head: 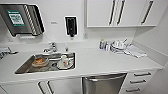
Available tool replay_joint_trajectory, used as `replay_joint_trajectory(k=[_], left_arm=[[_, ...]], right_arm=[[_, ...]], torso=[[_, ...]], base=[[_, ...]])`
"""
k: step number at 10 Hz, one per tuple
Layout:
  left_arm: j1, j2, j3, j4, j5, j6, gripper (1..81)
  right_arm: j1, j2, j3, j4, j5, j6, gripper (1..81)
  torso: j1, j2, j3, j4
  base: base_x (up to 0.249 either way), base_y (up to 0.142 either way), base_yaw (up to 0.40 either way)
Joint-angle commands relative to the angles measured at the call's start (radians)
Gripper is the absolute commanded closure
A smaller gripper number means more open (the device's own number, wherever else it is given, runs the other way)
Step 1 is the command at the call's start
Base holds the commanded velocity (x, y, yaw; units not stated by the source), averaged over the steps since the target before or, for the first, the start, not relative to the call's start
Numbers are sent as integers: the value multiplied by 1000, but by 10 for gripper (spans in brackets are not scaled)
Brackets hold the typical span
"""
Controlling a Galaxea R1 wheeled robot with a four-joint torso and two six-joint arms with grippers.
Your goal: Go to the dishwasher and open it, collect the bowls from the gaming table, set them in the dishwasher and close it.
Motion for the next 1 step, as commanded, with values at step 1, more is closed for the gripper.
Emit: replay_joint_trajectory(k=[1], left_arm=[[-26,4,6,-9,65,-2,10]], right_arm=[[51,-4,-1,-9,-91,-7,10]], torso=[[0,0,0,0]], base=[[0,0,0]])
